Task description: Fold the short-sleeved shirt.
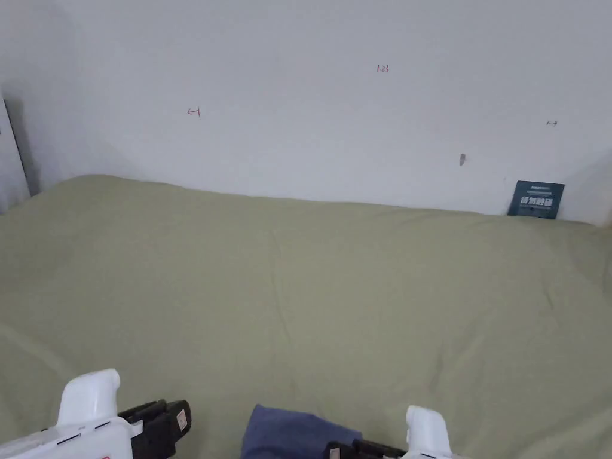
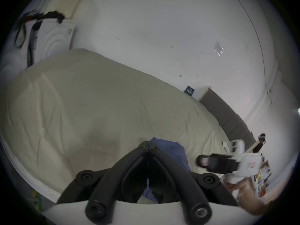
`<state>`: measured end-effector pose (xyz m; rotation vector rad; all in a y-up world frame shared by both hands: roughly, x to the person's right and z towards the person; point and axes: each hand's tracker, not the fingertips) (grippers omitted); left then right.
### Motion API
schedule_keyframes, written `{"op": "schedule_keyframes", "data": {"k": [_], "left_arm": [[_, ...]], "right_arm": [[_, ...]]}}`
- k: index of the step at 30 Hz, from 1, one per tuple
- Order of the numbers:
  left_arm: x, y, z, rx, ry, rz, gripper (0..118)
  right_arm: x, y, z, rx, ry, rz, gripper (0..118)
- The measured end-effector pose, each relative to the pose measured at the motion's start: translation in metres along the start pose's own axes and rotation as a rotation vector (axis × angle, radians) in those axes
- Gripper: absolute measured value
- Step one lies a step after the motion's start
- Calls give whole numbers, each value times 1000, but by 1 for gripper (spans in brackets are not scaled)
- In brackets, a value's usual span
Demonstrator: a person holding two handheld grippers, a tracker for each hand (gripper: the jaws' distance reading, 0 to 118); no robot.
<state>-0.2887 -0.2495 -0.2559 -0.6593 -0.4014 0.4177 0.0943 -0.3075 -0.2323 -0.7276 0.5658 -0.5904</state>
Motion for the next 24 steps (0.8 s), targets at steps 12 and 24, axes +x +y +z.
{"op": "schedule_keyframes", "data": {"k": [12,24], "left_arm": [[-16,-32,-38,-196,-37,61,11],[-18,-75,-147,-506,-206,233,110]], "right_arm": [[76,-29,-23,-111,10,-288,1],[74,-28,-23,-114,12,-244,1]]}}
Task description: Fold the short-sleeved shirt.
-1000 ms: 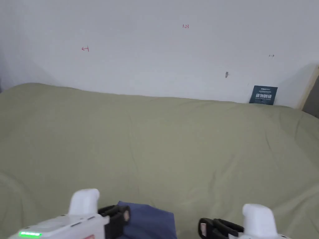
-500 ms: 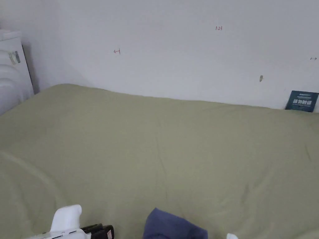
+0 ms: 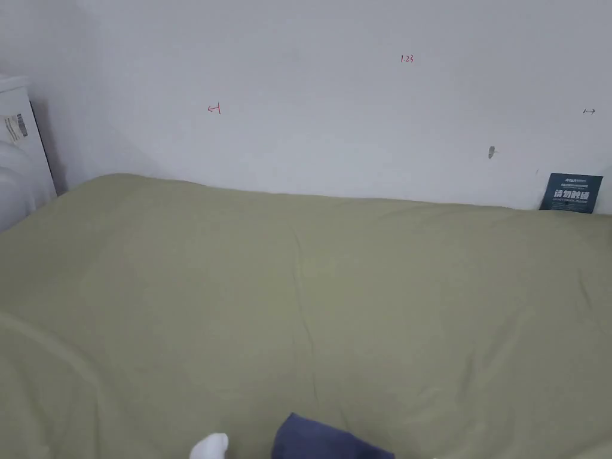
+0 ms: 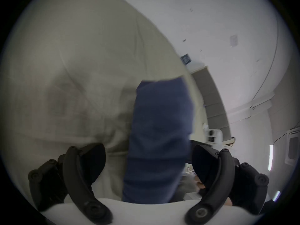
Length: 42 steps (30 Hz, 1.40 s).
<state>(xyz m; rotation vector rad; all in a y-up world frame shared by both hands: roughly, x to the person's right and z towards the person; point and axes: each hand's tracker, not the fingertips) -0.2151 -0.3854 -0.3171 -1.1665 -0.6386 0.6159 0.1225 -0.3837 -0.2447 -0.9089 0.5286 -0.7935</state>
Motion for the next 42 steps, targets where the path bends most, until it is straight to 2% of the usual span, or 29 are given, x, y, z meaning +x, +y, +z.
{"op": "schedule_keyframes", "data": {"k": [3,5,6,7,8,13,15,18,20,23,28,31,34,36,37,39,40,41,42], "left_arm": [[10,-1,1,106,-87,-90,116],[7,-2,2,79,-75,-47,115],[5,-2,5,71,-114,0,109],[1,-1,9,67,-138,47,82],[-5,-2,11,73,-114,71,33],[-2,-2,9,78,-101,48,34],[5,6,13,50,-61,-11,34],[0,25,34,19,-61,-19,34],[-10,42,60,18,3,-65,34],[-46,73,115,29,48,-59,34],[-126,137,229,82,212,-62,34],[-174,161,284,73,358,-31,34],[-225,167,320,18,591,34,34],[-243,157,330,59,485,70,35],[-245,152,331,88,442,81,41],[-243,147,333,83,568,47,78],[-240,144,337,75,595,32,92],[-238,140,346,77,583,40,98],[-231,135,359,77,579,68,98]], "right_arm": [[1,-2,0,5,3,1,1],[5,-2,0,8,10,-7,1],[4,-2,0,11,12,-9,1],[4,-3,0,15,12,-6,1],[3,-4,1,20,6,4,1],[-5,-5,5,36,-23,16,1],[-12,-4,12,47,-47,25,1],[-26,-2,28,76,-50,75,1],[-35,-2,38,99,-29,103,1],[-50,-2,46,132,-24,123,1],[-72,-1,40,150,-10,132,1],[-85,-5,31,128,-19,153,1],[-97,-12,25,107,-59,177,1],[-100,-15,24,97,-66,180,1],[-101,-15,24,94,-67,180,1],[-104,-15,24,88,-66,180,1],[-106,-14,25,87,-65,180,1],[-108,-14,27,84,-57,186,1],[-113,-14,30,83,-54,193,1]]}}
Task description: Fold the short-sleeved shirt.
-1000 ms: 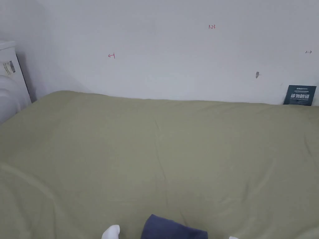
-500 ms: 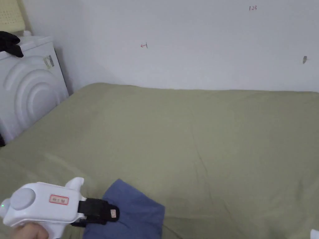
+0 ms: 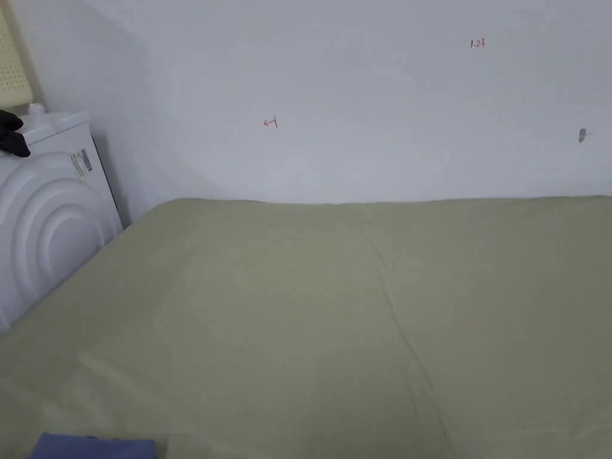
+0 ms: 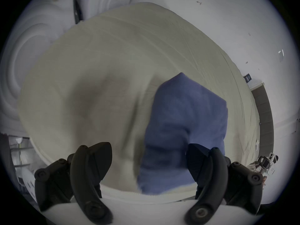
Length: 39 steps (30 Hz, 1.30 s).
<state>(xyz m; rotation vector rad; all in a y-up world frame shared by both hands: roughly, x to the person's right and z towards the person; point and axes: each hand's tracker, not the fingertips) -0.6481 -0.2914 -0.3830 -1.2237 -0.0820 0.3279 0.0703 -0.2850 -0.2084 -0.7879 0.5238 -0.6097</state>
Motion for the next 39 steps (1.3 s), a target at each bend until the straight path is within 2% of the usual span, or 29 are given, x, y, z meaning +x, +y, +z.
{"op": "schedule_keyframes", "data": {"k": [5,7,9,10,11,12,14,16,18,20,21,25,28,30,39], "left_arm": [[32,-14,94,253,160,-19,97],[85,-28,132,392,214,-123,97],[154,-55,159,553,175,-261,90],[185,-70,167,620,136,-315,77],[221,-86,173,685,91,-355,35],[259,-102,174,701,45,-384,0],[311,-124,162,687,94,-387,0],[368,-155,149,751,156,-485,0],[404,-178,133,819,94,-524,0],[428,-201,122,838,-8,-501,0],[439,-211,115,851,-48,-492,0],[465,-236,90,893,-18,-507,0],[463,-236,74,861,-2,-491,0],[469,-239,75,856,-32,-463,0],[463,-237,85,880,-48,-399,0]], "right_arm": [[-22,3,36,73,-29,122,1],[-35,8,52,118,-124,207,1],[-47,17,68,157,-211,283,2],[-53,22,75,172,-257,310,2],[-59,29,83,196,-290,328,2],[-64,35,92,230,-322,370,2],[-73,46,107,280,-403,410,2],[-81,52,120,348,-508,458,2],[-82,53,127,417,-624,478,2],[-78,51,130,430,-675,473,2],[-75,48,132,447,-685,473,2],[-56,33,131,509,-742,472,1],[-45,23,133,511,-747,383,1],[-43,22,135,515,-757,362,1],[-52,22,131,523,-793,396,1]]}}
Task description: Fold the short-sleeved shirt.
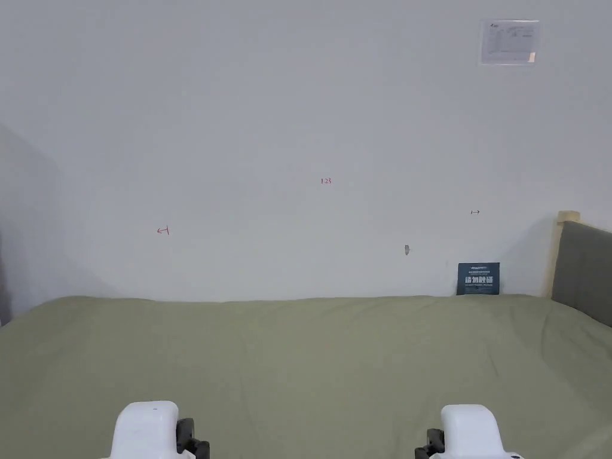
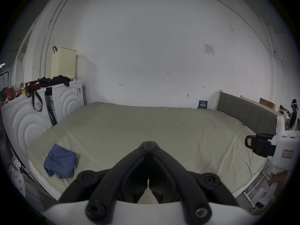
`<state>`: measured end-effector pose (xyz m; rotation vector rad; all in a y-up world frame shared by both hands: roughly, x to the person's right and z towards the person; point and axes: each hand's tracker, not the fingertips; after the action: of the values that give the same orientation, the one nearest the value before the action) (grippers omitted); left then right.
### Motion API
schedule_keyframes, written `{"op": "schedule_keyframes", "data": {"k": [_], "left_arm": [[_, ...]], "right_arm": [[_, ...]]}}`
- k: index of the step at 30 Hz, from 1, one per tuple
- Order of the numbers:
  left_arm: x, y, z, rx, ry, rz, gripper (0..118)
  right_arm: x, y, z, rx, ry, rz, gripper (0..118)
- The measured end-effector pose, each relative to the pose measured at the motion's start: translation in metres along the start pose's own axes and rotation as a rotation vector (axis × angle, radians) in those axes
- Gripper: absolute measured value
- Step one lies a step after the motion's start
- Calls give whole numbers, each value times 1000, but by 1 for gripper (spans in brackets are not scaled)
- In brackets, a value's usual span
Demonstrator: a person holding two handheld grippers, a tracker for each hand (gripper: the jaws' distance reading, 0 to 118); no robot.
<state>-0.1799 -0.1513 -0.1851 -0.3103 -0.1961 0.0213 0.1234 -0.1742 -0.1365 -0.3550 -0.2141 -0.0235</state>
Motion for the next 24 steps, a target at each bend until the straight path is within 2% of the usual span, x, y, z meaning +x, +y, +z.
{"op": "schedule_keyframes", "data": {"k": [13,18,19,20,21,23,24], "left_arm": [[0,10,2,22,-14,4,0],[2,15,4,54,26,-47,0],[2,15,5,67,50,-57,5],[2,15,7,81,59,-62,22],[1,16,7,84,58,-56,40],[-3,17,6,85,70,-44,83],[-3,17,8,97,79,-38,90]], "right_arm": [[-1,11,1,11,-6,-18,1],[-2,17,7,61,-18,-1,1],[-3,18,8,75,-18,2,2],[-5,18,10,99,-32,15,14],[-7,18,12,115,-46,28,42],[-8,19,11,111,-44,36,112],[-10,19,11,119,-49,34,118]]}}
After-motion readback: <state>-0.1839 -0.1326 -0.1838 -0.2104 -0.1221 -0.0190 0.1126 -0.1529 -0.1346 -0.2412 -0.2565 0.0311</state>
